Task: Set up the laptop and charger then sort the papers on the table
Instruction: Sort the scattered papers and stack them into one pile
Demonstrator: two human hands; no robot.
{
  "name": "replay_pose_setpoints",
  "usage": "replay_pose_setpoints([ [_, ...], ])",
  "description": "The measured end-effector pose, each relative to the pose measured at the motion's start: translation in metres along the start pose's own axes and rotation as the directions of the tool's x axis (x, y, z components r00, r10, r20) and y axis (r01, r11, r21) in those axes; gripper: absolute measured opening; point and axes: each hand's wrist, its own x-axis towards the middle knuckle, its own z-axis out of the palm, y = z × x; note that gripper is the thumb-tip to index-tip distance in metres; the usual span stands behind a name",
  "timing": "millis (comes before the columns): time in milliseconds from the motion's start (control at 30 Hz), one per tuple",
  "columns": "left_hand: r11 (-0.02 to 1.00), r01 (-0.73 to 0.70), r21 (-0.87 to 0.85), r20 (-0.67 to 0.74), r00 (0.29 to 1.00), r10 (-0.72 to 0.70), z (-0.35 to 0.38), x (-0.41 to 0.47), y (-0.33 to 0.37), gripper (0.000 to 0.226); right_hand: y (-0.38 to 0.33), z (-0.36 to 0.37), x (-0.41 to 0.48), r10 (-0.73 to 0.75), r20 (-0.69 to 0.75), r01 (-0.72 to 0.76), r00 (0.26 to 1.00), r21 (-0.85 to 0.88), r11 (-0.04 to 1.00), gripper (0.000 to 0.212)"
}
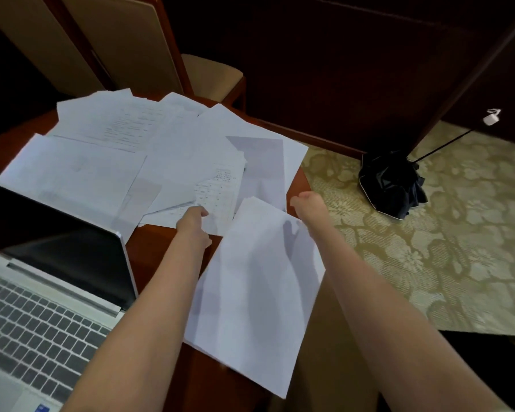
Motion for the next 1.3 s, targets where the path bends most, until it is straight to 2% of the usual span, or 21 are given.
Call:
replay_pose_setpoints([
  [133,0.989,0.06,-0.132,0.044,0.998,-0.055,0.001,0.01,0.005,0.039,-0.019,0.011,0.034,0.224,0.123,-0.251,0.967,0.293,0.923,0.021],
  [233,0.986,0.009,-0.167,0.06,0.998,0.001,0.004,0.02,0.008,0.038,-0.033,0.018,0.054,0.29,0.153,-0.323,0.945,0.273,0.906,0.023],
  [333,0.987,-0.022,-0.159,0.039,0.999,0.029,0.01,0.029,0.013,0.043,-0.047,0.027,0.067,0.352,0.18,-0.386,0.919,0.223,0.895,0.009],
  [400,0.982,-0.028,-0.188,0.022,0.999,0.033,0.014,0.036,0.017,0.038,-0.051,0.036,0.075,0.341,0.178,-0.364,0.923,0.115,0.924,0.027],
  [500,0.981,-0.046,-0.19,0.017,0.999,0.05,0.017,0.045,0.019,0.038,-0.052,0.045,0.084,0.308,0.083,-0.304,0.948,-0.058,0.951,0.052],
  [567,0.969,-0.034,-0.244,0.073,0.996,0.053,0.018,0.048,0.021,0.034,-0.055,0.049,0.089,0.287,0.097,-0.287,0.953,-0.021,0.958,0.054],
  [667,0.925,-0.029,-0.378,0.11,0.991,0.076,0.021,0.047,0.026,0.04,-0.059,0.053,0.094,0.278,0.131,-0.283,0.952,0.019,0.959,0.059],
  [800,0.895,-0.096,-0.436,0.069,0.988,0.139,0.024,0.045,0.034,0.042,-0.067,0.06,0.087,0.22,0.232,-0.249,0.948,0.103,0.963,0.052],
  [900,0.869,-0.154,-0.471,0.045,0.979,0.198,0.027,0.039,0.045,0.043,-0.079,0.06,0.084,0.14,0.255,-0.193,0.957,0.199,0.961,0.043],
  [1033,0.836,-0.187,-0.516,0.038,0.97,0.241,0.028,0.035,0.061,0.034,-0.103,0.054,0.078,0.096,0.29,-0.197,0.952,0.342,0.919,0.043],
  [1100,0.829,-0.191,-0.526,0.034,0.969,0.245,0.027,0.038,0.067,0.037,-0.113,0.051,0.076,0.081,0.306,-0.204,0.949,0.395,0.895,0.041],
  [1200,0.842,-0.187,-0.507,0.016,0.974,0.226,0.02,0.04,0.069,0.042,-0.12,0.048,0.072,0.07,0.294,-0.199,0.953,0.438,0.876,0.014],
  [1233,0.838,-0.173,-0.518,0.023,0.976,0.216,0.018,0.04,0.067,0.042,-0.117,0.047,0.072,0.078,0.263,-0.188,0.962,0.427,0.885,0.013],
  [1300,0.857,-0.198,-0.477,-0.004,0.975,0.223,0.014,0.033,0.058,0.042,-0.107,0.043,0.074,0.095,0.178,-0.151,0.979,0.334,0.931,0.032],
])
